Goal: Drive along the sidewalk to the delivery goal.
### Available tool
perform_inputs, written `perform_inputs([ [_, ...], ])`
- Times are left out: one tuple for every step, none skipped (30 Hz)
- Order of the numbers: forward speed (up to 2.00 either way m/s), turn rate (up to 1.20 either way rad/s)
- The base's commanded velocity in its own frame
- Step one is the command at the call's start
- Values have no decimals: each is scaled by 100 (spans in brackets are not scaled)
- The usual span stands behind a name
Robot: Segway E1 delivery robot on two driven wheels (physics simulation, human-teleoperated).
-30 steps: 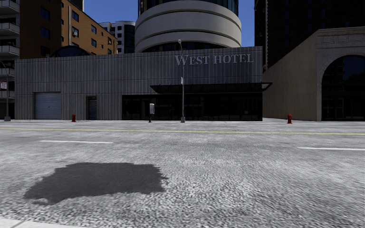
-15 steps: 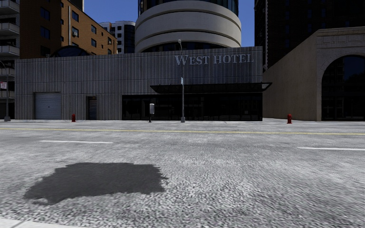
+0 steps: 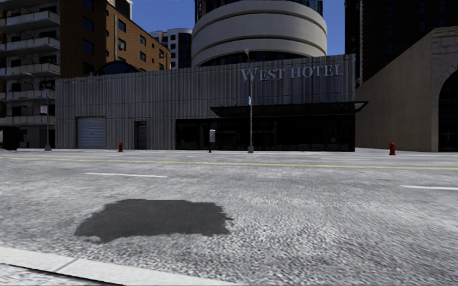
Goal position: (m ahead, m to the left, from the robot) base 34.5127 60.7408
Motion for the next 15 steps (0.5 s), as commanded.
perform_inputs([
  [-74,49],
  [-74,51],
  [-74,52],
  [-74,52],
  [-74,52],
  [-74,52],
  [-74,52],
  [-73,52],
  [-73,52],
  [-73,56],
  [-73,58],
  [-73,58],
  [-73,59],
  [-73,59],
  [-73,60],
])
